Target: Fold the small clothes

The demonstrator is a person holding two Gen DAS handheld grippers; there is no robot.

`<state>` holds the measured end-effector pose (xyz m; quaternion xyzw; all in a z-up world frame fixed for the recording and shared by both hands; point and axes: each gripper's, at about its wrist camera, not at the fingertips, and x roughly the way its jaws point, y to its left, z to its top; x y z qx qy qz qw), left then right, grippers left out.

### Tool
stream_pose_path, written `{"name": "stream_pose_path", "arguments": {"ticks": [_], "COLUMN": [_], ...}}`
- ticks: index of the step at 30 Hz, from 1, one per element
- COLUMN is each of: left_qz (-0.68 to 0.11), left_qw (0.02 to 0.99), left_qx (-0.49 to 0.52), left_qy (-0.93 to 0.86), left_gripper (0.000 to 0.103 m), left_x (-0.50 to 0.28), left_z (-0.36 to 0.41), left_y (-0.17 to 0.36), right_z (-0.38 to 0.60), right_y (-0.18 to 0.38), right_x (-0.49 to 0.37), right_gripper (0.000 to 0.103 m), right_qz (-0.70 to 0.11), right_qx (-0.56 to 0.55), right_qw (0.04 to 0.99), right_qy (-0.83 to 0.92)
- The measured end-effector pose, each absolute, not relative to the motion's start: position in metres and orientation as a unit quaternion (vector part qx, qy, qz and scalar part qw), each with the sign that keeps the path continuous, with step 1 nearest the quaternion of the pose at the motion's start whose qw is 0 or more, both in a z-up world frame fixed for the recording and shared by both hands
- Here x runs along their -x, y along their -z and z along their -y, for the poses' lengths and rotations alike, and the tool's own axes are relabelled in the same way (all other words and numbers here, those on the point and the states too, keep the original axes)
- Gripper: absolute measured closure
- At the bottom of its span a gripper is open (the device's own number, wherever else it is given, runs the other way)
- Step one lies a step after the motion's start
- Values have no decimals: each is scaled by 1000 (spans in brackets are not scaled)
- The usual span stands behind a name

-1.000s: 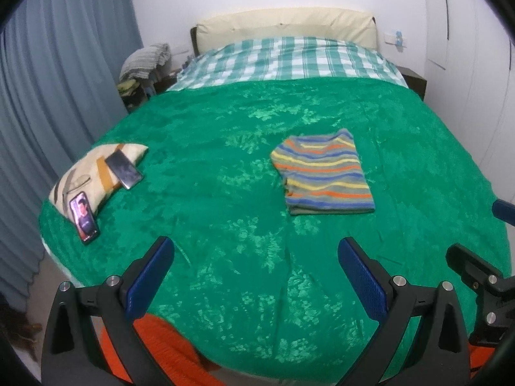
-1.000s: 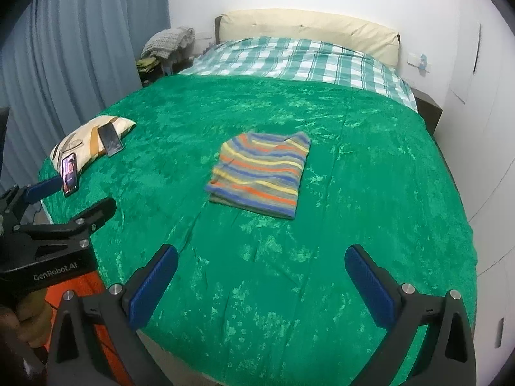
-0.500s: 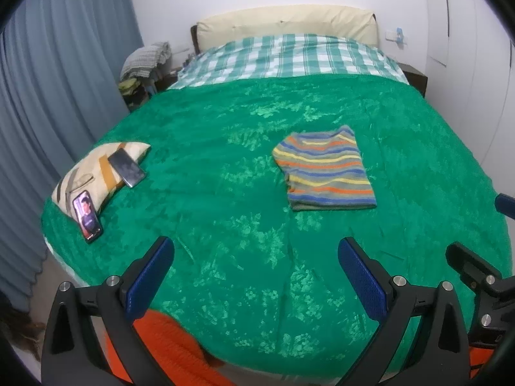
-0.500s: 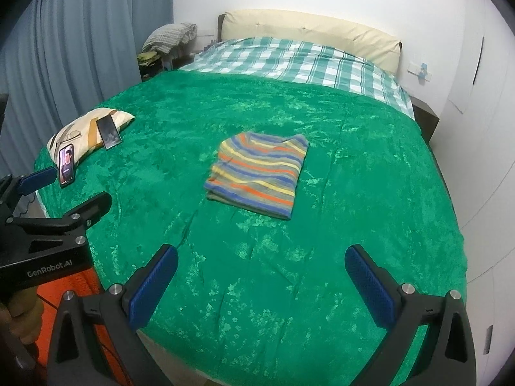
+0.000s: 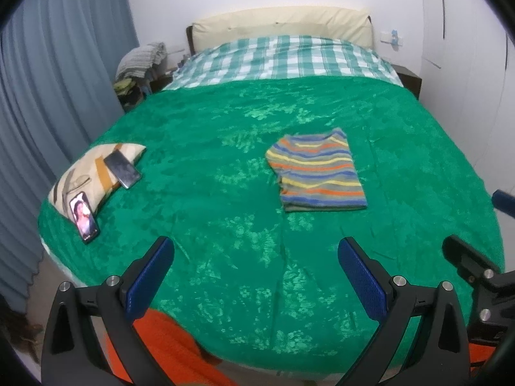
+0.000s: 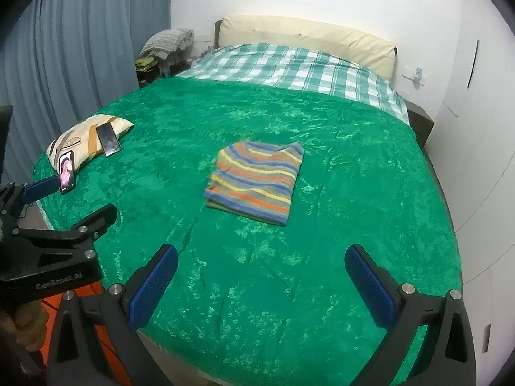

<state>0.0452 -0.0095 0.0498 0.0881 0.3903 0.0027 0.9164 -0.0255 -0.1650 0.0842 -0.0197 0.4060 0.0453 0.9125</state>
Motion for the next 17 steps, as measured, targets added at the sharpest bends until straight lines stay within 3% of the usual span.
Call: {"name": "stream_pose_path", "arguments": {"ticks": [17], "left_qz": [-392], "left_qw": [917], "left_qx": [-77], "left_qy": [-9], "left_gripper": [1], "left_x": [-46], "left_z": [8], "left_y": [-48], "right_z": [170], "right_y": [-80], "right_x": [26], "right_gripper": [1], "right_qz": [-412], "right_qx": [14], "right_qw": [910], "right_qy": [-43]}}
